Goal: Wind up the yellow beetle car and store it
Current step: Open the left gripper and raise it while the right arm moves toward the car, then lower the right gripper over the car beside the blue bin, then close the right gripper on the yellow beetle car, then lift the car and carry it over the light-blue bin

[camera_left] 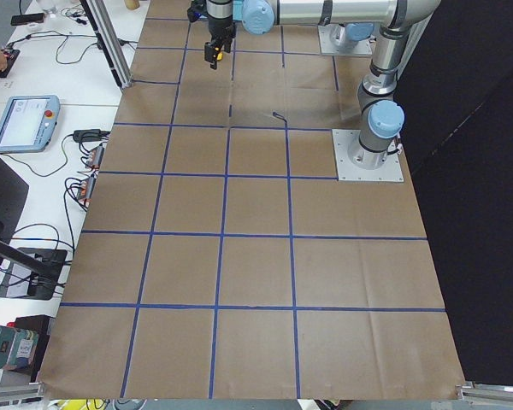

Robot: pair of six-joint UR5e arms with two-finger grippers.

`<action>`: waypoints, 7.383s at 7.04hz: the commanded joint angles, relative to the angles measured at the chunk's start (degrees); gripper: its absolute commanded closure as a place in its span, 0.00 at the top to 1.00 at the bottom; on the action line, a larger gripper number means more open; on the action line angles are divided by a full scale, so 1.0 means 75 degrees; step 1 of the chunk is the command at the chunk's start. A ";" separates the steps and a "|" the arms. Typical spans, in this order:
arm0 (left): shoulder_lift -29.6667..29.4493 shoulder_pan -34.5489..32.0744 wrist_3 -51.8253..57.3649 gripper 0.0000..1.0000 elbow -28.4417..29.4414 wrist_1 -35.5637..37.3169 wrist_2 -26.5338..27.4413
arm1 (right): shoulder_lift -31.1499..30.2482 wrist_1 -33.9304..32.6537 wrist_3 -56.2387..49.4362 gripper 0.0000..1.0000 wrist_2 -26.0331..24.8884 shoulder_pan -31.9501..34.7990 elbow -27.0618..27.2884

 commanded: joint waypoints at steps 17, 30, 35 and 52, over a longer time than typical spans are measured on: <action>0.0208 0.0062 -0.1427 0.99 0.0212 -0.0631 0.0058 | 0.1850 -0.2120 -1.2382 1.00 -0.0021 -0.1886 0.0538; 0.0161 -0.0020 -0.1450 0.99 0.0048 -0.0525 -0.0024 | 0.3573 -0.5273 -1.6539 1.00 0.0037 -0.2507 0.1266; 0.0092 0.0003 -0.1404 0.99 0.0059 -0.0525 0.0070 | 0.3948 -0.5402 -1.6445 1.00 0.0061 -0.2507 0.1172; 0.0653 0.0050 -0.1497 0.99 -0.0046 -0.0865 0.0222 | 0.2484 -0.3247 -1.3369 0.12 -0.0149 -0.4158 0.0223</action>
